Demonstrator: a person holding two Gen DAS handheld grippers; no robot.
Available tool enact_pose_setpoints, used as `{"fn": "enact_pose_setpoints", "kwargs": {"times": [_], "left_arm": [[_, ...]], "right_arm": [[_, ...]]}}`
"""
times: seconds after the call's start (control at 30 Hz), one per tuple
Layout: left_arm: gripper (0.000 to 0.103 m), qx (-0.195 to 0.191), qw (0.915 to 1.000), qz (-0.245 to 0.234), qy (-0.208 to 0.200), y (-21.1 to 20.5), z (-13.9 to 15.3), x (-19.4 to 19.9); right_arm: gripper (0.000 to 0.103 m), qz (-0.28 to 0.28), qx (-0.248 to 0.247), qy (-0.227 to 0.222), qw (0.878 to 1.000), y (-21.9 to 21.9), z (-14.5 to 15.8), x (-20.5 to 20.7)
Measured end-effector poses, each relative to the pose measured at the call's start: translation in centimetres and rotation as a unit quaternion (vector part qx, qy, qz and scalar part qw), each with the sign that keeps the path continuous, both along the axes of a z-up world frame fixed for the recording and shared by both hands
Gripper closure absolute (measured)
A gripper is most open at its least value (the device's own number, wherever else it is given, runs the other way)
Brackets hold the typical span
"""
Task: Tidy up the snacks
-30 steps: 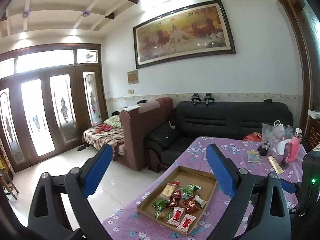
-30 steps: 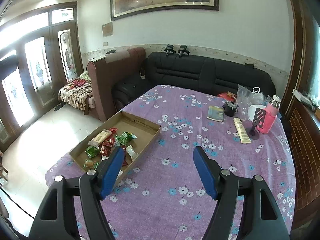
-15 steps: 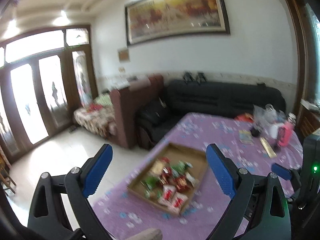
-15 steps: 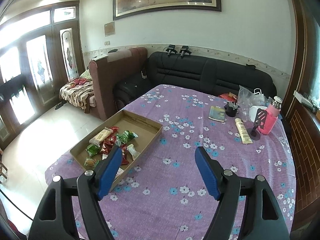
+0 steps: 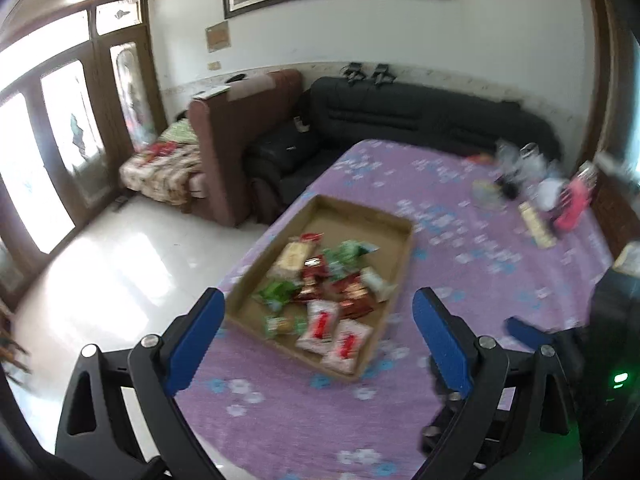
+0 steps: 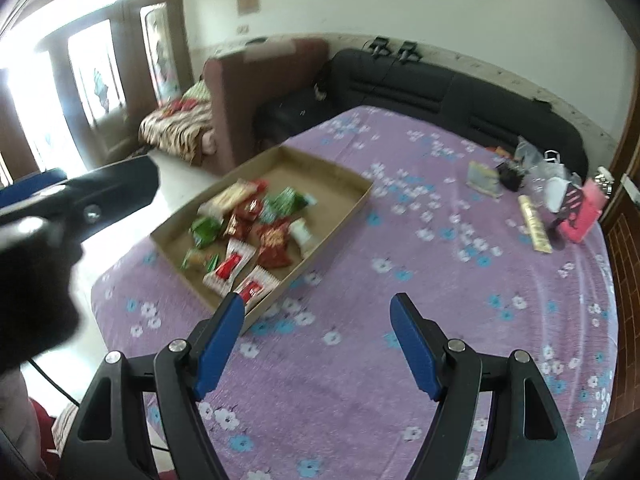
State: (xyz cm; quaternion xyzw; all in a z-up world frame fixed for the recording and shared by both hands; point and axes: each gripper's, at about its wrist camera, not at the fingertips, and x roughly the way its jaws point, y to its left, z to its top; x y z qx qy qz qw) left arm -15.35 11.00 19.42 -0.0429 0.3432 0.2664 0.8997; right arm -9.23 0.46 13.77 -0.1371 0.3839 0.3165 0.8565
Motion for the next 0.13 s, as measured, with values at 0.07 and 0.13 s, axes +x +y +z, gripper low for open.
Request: {"fn": "enact_pose_setpoints", "kwargs": {"times": [0.07, 0.13], "left_arm": [[0.008, 0.003, 0.9998, 0.008, 0.020, 0.7, -1.1, 0.4], [0.008, -0.003, 0.9992, 0.019, 0.035, 1.5, -2.1, 0.7]], "right_arm": [[0.028, 0.000, -0.007, 0.013, 1.000, 0.7, -0.8, 0.4], [0.028, -0.005, -0.017, 0.016, 1.000, 1.1, -1.2, 0.8]]}}
